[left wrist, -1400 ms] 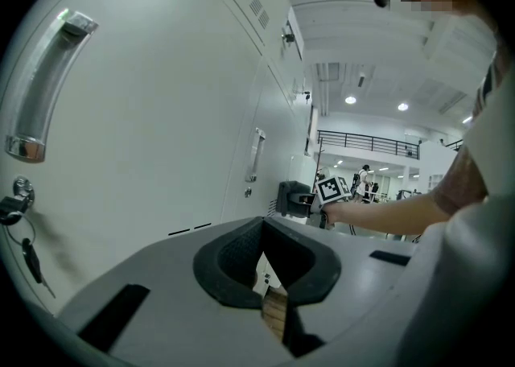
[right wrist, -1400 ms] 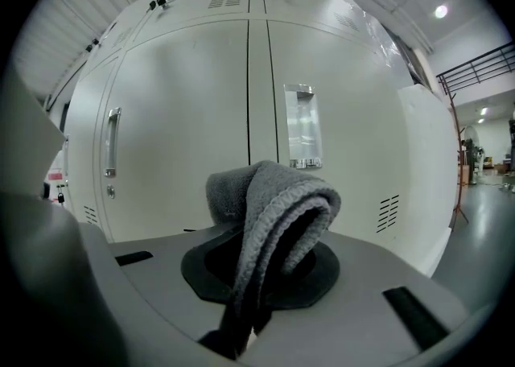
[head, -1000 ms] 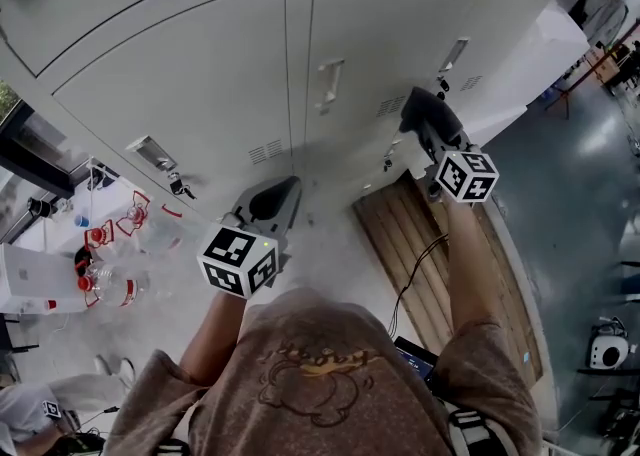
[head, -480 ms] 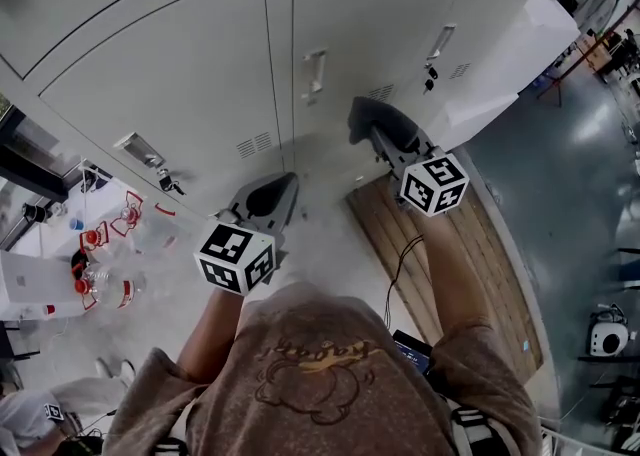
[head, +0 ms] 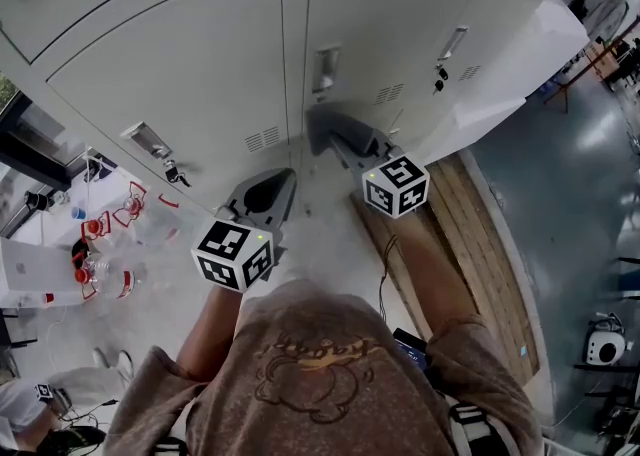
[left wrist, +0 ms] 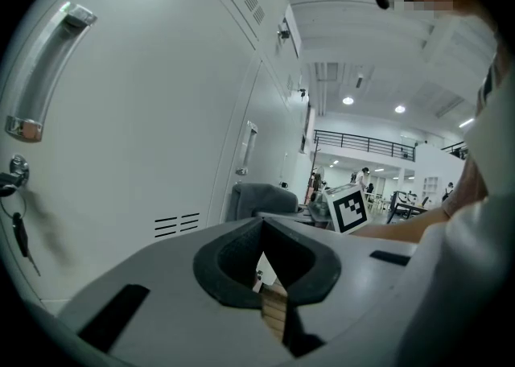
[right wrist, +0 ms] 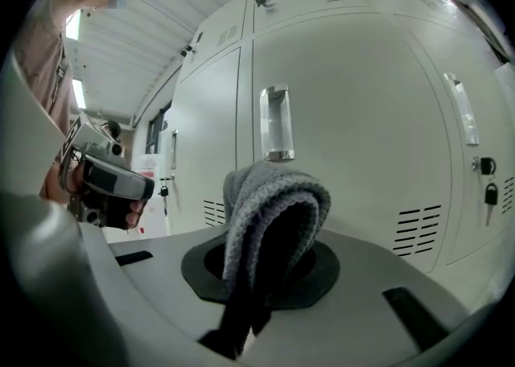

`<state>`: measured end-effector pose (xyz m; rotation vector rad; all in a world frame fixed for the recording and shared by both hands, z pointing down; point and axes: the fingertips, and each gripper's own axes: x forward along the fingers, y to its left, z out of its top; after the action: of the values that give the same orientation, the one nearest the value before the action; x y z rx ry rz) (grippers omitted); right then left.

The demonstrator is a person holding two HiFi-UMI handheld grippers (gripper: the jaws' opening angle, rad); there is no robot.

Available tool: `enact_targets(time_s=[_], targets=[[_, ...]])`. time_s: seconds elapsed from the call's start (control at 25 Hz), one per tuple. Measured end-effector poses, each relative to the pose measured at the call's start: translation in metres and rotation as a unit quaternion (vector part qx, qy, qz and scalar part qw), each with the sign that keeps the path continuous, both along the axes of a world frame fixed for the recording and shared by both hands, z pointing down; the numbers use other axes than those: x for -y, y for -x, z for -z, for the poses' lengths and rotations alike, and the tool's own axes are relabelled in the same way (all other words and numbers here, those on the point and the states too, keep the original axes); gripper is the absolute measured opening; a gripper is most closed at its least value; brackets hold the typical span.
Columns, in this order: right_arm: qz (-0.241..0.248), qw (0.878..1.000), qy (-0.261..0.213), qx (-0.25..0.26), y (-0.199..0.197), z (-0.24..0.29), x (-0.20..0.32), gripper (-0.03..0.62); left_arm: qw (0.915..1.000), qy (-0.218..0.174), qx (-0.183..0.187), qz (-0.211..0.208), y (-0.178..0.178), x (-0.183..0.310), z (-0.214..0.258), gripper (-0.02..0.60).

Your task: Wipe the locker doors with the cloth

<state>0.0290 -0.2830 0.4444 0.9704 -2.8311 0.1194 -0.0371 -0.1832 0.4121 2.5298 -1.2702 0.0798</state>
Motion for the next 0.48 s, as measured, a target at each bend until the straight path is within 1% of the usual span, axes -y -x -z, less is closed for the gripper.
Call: enact_targets(time_s=[0.16,0.48], targets=[[0.007,1.0,0.012,-0.008,0.016,-0.016,0.004,0.038,1.0,0.002,0.0,0.006,0.005,0.0,-0.002,-0.002],[-0.015,0.999,0.031,-0.007,0.026,-0.032,0.025,0.038,0.9999,0.001,0.0,0.011,0.01,0.008,-0.001,-0.002]])
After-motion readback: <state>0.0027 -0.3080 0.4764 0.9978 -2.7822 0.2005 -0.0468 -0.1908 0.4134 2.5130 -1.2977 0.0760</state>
